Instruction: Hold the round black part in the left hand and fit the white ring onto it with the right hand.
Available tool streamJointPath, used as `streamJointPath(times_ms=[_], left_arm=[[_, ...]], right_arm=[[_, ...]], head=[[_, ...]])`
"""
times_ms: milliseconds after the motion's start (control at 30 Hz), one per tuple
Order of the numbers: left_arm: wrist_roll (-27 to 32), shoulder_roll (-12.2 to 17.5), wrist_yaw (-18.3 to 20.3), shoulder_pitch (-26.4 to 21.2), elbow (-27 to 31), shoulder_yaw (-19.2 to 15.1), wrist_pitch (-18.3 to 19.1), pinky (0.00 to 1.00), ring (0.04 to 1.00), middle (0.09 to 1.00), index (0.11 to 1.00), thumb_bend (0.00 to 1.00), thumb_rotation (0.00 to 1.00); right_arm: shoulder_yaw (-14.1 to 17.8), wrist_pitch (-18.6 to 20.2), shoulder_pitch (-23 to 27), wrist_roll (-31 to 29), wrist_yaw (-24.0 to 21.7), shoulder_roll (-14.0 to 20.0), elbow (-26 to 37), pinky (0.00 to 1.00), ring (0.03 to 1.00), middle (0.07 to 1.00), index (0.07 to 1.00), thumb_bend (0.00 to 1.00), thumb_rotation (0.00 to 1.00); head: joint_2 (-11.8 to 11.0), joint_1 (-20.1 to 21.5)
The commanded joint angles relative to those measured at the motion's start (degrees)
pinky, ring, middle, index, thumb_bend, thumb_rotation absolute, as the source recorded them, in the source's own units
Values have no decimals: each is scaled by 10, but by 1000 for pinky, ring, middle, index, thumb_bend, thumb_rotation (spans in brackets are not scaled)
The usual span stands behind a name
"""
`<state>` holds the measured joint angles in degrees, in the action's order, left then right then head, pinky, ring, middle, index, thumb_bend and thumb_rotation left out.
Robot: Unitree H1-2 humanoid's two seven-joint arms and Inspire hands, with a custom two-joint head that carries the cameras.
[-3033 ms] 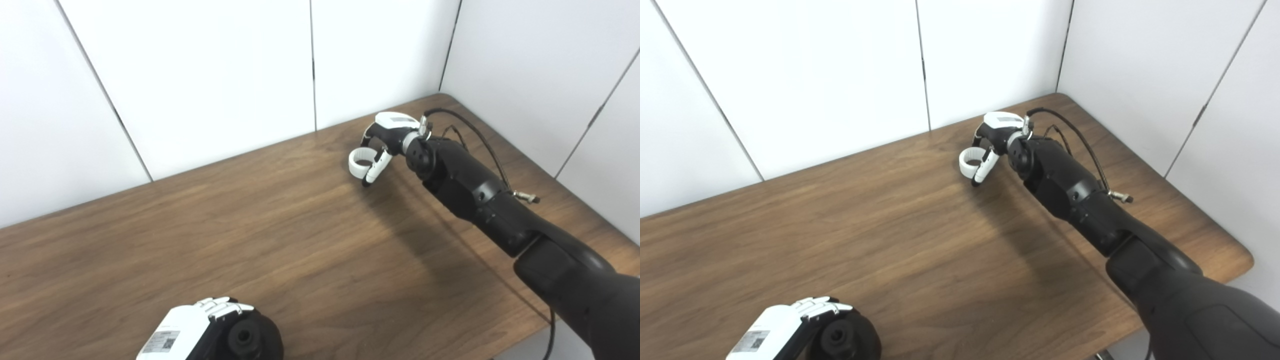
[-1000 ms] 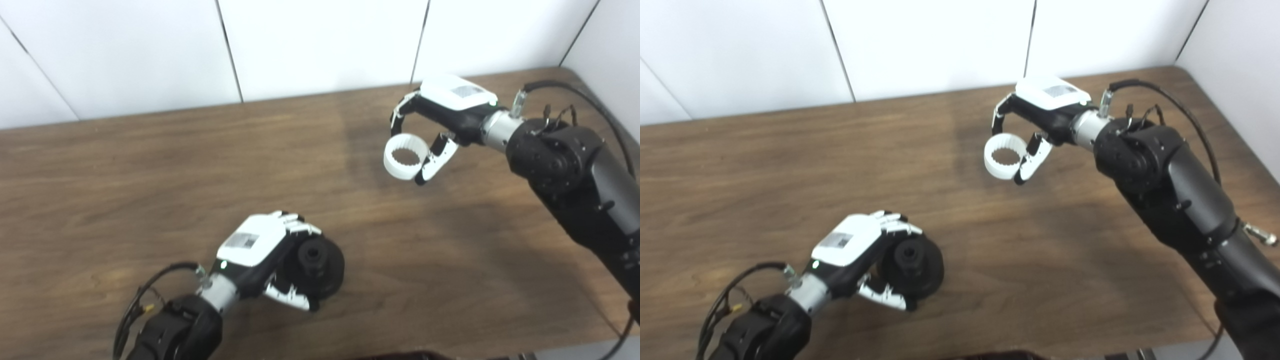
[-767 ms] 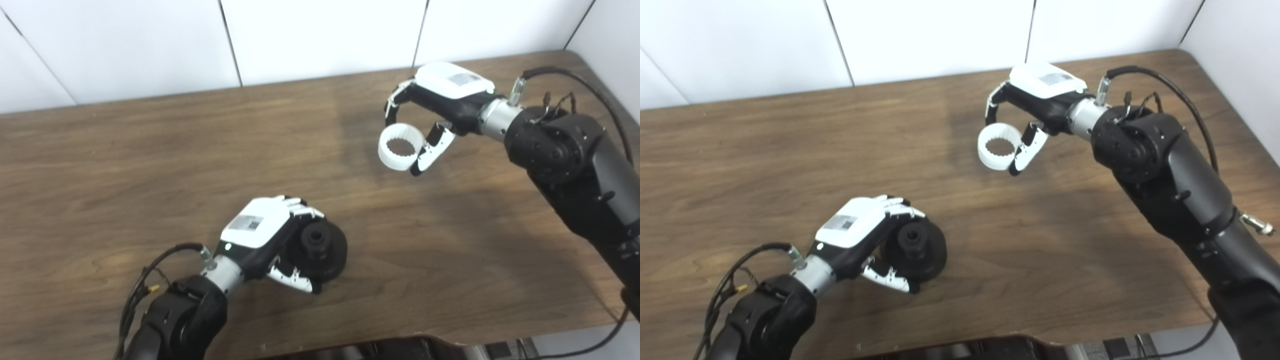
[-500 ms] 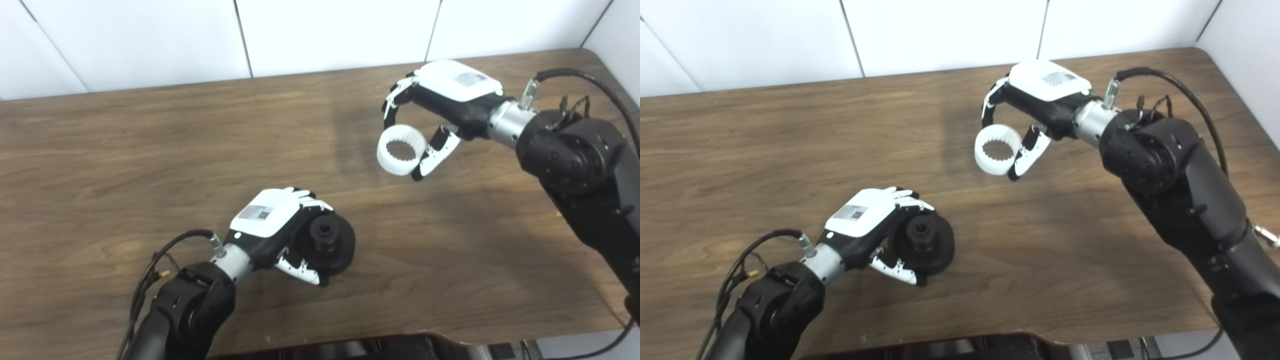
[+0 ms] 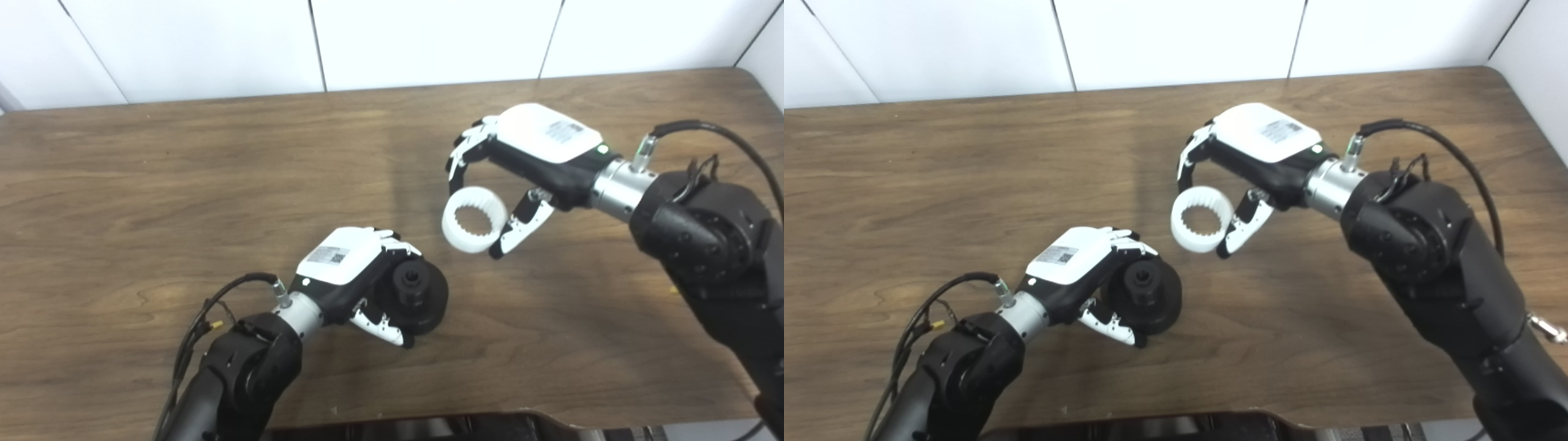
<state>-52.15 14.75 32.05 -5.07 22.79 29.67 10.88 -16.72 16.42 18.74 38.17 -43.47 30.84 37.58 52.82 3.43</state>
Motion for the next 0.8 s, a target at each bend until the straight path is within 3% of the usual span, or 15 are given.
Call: streamJointPath(times_ms=[0, 467, 767], left_arm=[[-14, 5, 37, 5, -22, 12, 14, 935, 907, 803, 482, 526, 64], [-21, 2, 41, 2, -18, 15, 19, 935, 909, 803, 482, 526, 64], [-19, -2, 44, 4, -15, 12, 26, 950, 913, 805, 482, 526, 63]], right_arm=[[-2, -24, 12, 5, 6, -3, 20, 911, 850, 744, 480, 527, 141], [-42, -51, -14, 38, 4, -52, -3, 902, 862, 753, 481, 527, 142], [-50, -68, -25, 50, 11, -73, -22, 914, 868, 757, 480, 527, 142]], head=[[0, 0], [4, -1], [6, -1]])
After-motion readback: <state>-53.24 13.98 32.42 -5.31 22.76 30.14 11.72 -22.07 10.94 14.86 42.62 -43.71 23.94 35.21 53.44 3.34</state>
